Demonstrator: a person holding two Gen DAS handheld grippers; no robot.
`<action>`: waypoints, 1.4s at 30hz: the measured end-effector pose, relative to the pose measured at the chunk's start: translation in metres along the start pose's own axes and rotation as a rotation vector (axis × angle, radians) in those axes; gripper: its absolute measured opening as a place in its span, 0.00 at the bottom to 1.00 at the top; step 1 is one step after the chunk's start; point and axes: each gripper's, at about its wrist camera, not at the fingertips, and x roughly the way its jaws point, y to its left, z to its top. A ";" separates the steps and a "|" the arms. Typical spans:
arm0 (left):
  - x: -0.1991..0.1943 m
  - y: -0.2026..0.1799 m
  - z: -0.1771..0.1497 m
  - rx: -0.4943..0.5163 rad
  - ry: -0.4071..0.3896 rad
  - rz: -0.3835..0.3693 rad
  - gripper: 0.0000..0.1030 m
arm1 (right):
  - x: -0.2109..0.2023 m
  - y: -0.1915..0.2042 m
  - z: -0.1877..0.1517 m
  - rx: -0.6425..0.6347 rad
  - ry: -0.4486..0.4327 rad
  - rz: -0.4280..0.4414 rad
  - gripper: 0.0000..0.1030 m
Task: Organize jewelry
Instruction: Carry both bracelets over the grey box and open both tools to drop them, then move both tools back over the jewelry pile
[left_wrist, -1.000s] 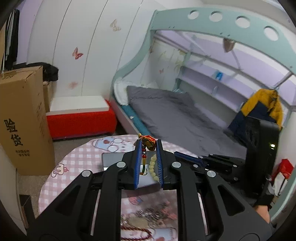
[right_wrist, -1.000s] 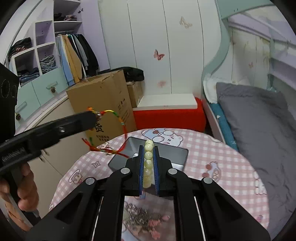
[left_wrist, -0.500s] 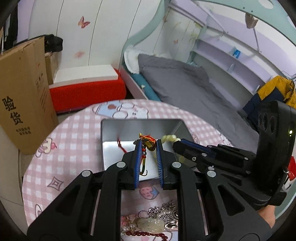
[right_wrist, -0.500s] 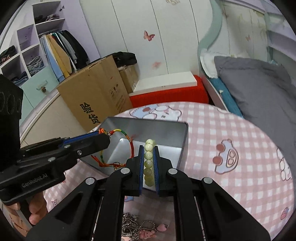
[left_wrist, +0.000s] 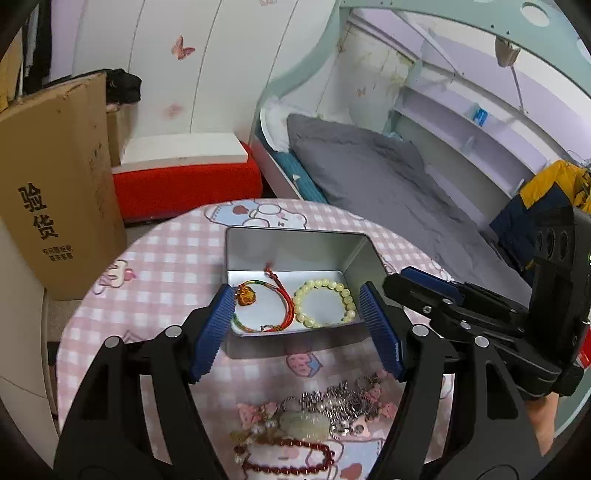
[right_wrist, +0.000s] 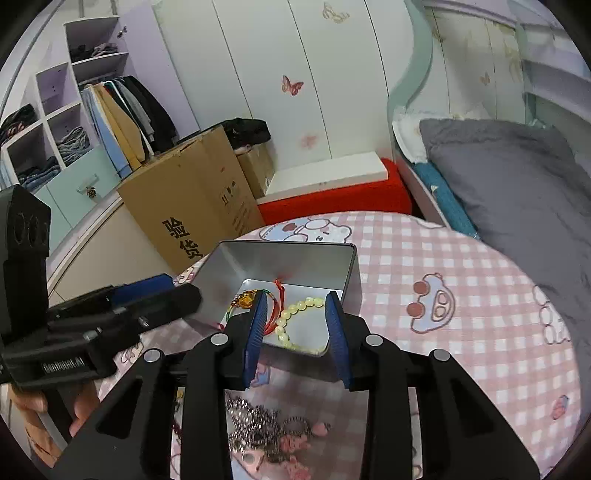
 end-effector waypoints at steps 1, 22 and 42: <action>-0.008 0.000 -0.002 0.001 -0.008 0.000 0.67 | -0.005 0.002 -0.001 -0.005 -0.004 -0.002 0.30; -0.044 -0.042 -0.106 0.142 0.066 0.047 0.64 | -0.065 0.027 -0.089 -0.068 0.041 -0.094 0.37; -0.002 -0.049 -0.131 0.221 0.186 0.150 0.21 | -0.053 0.016 -0.114 -0.042 0.103 -0.102 0.40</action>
